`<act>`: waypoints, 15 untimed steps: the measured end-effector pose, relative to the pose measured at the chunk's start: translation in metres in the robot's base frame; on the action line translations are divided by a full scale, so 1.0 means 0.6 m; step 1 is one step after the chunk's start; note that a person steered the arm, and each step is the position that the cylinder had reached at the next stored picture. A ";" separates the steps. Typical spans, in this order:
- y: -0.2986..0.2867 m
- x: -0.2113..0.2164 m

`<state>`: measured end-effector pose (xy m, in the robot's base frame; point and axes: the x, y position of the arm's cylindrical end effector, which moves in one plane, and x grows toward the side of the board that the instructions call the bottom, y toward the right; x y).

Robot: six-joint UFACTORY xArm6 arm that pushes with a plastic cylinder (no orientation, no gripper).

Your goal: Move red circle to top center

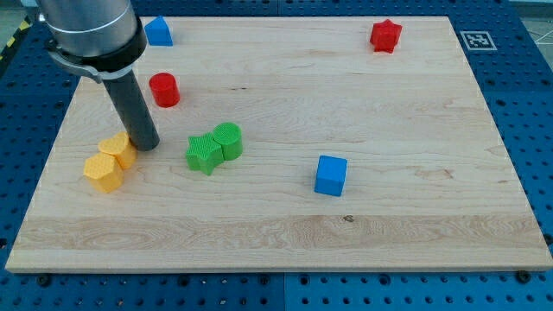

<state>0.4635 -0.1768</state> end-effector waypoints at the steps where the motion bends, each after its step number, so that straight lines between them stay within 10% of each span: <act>1: 0.012 -0.007; 10: -0.003 -0.236; 15: 0.210 -0.320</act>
<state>0.2713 -0.0505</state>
